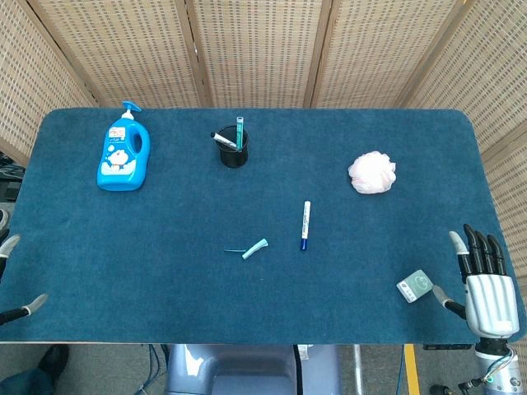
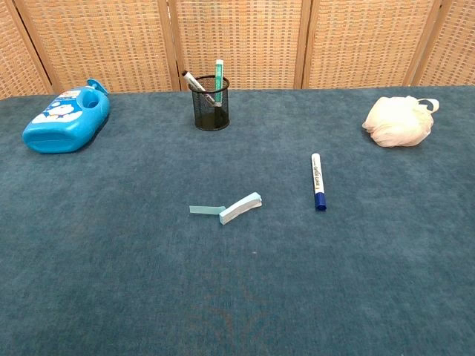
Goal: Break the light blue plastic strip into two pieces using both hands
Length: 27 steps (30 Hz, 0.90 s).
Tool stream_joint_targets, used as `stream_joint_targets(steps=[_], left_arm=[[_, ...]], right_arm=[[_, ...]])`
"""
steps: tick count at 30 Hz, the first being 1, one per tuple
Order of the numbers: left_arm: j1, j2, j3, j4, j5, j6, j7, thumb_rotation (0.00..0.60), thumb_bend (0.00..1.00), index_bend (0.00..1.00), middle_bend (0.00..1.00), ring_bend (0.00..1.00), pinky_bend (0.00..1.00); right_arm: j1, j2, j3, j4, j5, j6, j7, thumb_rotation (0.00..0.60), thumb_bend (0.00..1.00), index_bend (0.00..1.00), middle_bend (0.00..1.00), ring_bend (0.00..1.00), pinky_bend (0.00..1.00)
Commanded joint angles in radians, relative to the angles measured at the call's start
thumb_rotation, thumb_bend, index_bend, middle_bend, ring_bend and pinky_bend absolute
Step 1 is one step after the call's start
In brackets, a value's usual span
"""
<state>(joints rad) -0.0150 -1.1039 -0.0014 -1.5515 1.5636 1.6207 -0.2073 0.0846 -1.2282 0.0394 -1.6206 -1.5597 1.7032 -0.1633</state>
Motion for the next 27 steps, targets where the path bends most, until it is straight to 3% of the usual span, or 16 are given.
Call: stream_joint_targets(steps=[1,9,13,16,20,27], left_arm=[[0.0,-0.001,-0.001,0.0,-0.002,-0.004,0.002,0.6,0.0,0.0,0.0,0.0,0.0],[0.0,0.0,0.001,-0.002,0.004,-0.01,-0.004,0.6,0.0,0.0,0.0,0.0,0.0],[-0.007,-0.003,-0.006,-0.004,-0.009,-0.027,0.003,0.6,0.0,0.0,0.0,0.0,0.0],[-0.011,-0.002,-0.01,-0.011,-0.015,-0.036,0.009,0.6,0.0,0.0,0.0,0.0,0.0],[-0.014,-0.004,-0.01,-0.016,-0.011,-0.041,0.026,0.6,0.0,0.0,0.0,0.0,0.0],[-0.025,-0.008,-0.019,-0.018,-0.037,-0.072,0.033,0.6,0.0,0.0,0.0,0.0,0.0]], right_arm=[[-0.002,0.003,-0.001,-0.005,-0.008,-0.005,-0.005,0.6,0.0,0.0,0.0,0.0,0.0],[0.048,0.036,0.01,-0.031,-0.038,-0.089,0.054,0.6,0.0,0.0,0.0,0.0,0.0],[0.18,0.063,0.032,-0.082,-0.133,-0.232,0.07,0.6,0.0,0.04,0.0,0.0,0.0],[0.29,0.078,0.074,-0.127,-0.131,-0.373,0.094,0.6,0.0,0.08,0.0,0.0,0.0],[0.425,0.061,0.142,-0.161,-0.044,-0.573,0.038,0.6,0.0,0.12,0.0,0.0,0.0],[0.635,-0.082,0.229,-0.075,0.292,-0.89,-0.152,0.6,0.02,0.29,0.0,0.0,0.0]])
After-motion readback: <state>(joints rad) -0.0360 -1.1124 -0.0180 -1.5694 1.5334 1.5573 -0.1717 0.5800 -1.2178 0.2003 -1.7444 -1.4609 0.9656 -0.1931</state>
